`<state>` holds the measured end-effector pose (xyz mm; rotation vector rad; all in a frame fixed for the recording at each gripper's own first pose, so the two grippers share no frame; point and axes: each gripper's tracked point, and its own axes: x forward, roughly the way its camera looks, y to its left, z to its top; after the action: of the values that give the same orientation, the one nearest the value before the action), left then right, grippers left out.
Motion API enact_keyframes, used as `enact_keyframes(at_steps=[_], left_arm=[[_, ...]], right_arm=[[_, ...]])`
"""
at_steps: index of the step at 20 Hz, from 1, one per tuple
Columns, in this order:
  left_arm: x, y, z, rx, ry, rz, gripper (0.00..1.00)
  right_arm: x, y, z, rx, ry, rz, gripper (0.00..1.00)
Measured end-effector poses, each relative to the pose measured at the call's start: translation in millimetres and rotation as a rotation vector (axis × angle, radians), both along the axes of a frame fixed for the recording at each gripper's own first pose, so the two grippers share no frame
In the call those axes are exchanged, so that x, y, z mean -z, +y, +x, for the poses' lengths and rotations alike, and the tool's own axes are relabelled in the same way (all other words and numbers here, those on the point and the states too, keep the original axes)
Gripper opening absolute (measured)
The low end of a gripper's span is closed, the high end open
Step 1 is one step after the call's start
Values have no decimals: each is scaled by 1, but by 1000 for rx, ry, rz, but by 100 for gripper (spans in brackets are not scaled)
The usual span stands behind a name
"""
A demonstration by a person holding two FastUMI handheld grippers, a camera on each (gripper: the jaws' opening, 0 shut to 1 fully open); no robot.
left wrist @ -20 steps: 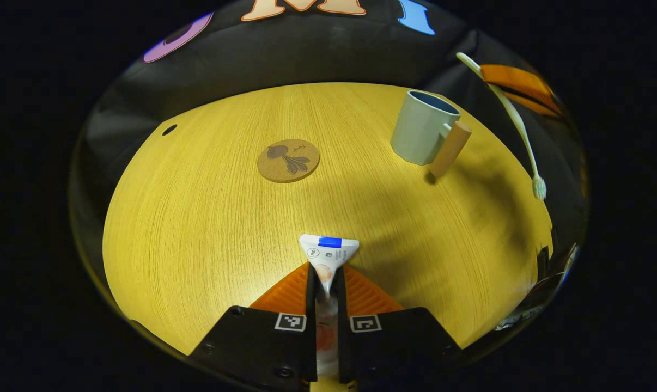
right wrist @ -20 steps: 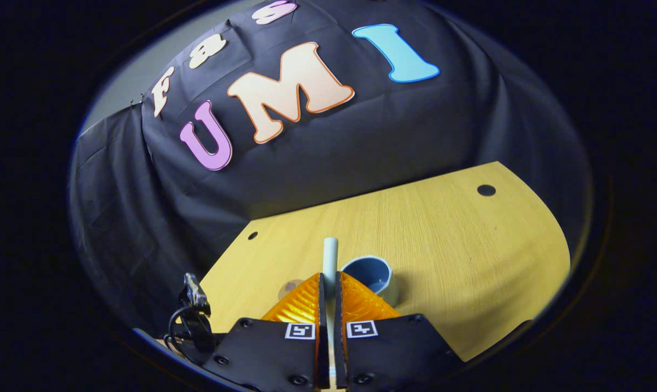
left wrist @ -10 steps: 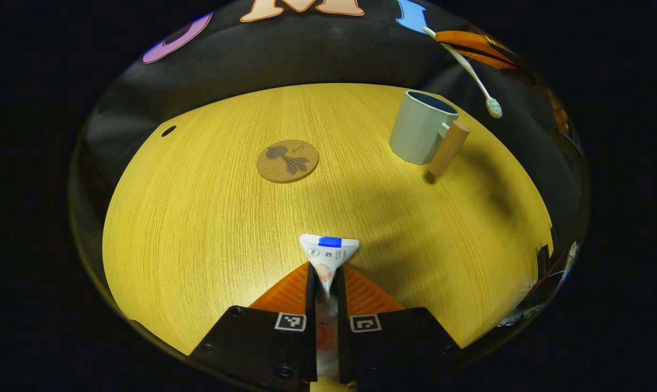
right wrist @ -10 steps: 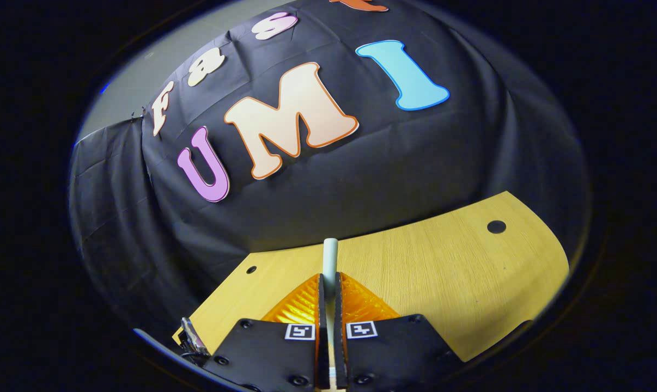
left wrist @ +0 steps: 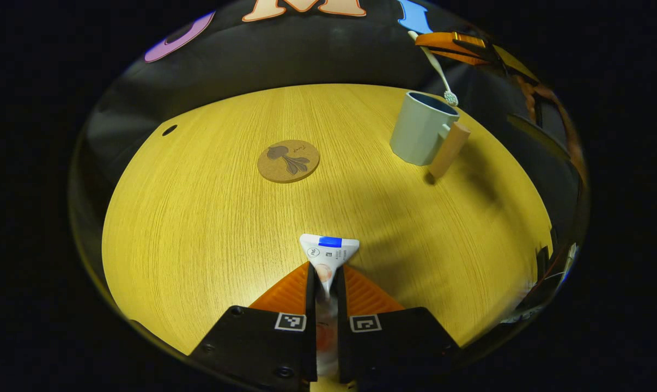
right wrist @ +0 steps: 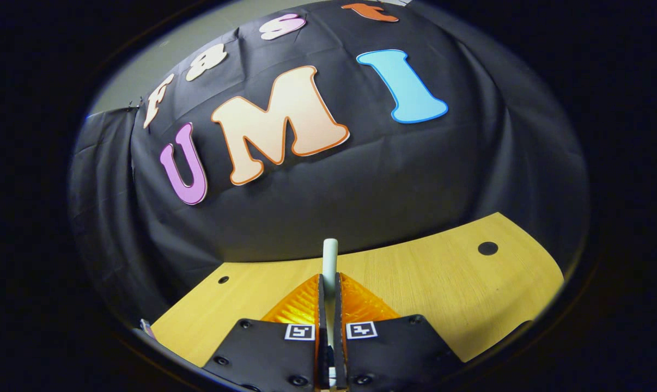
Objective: Put the toothbrush and toothpaste on the desktop into the cup, then pick up the cup and place it on the coaster on the desktop.
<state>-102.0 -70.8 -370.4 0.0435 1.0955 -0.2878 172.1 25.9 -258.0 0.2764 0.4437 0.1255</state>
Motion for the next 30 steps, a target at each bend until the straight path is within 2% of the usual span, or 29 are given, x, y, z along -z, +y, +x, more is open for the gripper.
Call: enact_keyframes(at_steps=[2,3,4,8,12,14,15,16,19,21,25,26,27,30], left_arm=[[0,0,0,0,0,0,15],[0,0,0,0,0,0,15],[0,0,0,1,-1,0,15],[0,0,1,2,-5,0,15],[0,0,0,2,-13,0,15],[0,0,1,3,-23,2,15],[0,0,1,6,-27,4,15],[0,0,1,8,-29,5,14],[0,0,2,8,-31,4,15],[-1,0,1,2,-32,1,15],[-1,0,2,-16,-31,4,15],[-1,0,2,-24,-31,6,15],[-1,-1,2,-29,-33,5,15],[-3,-2,4,-31,-64,-6,11]], right_arm=[[6,-1,3,8,15,7,5],[10,-1,1,12,28,5,10],[11,-3,1,12,29,-6,10],[-2,-2,2,5,-30,-53,10],[6,8,-2,-17,-16,-53,11],[7,10,-8,-31,-10,-70,22],[6,10,-13,-36,-9,-72,22],[3,12,-17,-42,-13,-61,26],[-9,11,-26,-41,-37,-37,60],[-17,6,-32,-33,-51,-27,100],[-24,-11,-51,-18,-46,-59,98],[-24,-16,-57,-13,-38,-63,95],[-23,-23,-63,-4,-30,-67,98],[-18,-40,-83,10,2,-78,98]])
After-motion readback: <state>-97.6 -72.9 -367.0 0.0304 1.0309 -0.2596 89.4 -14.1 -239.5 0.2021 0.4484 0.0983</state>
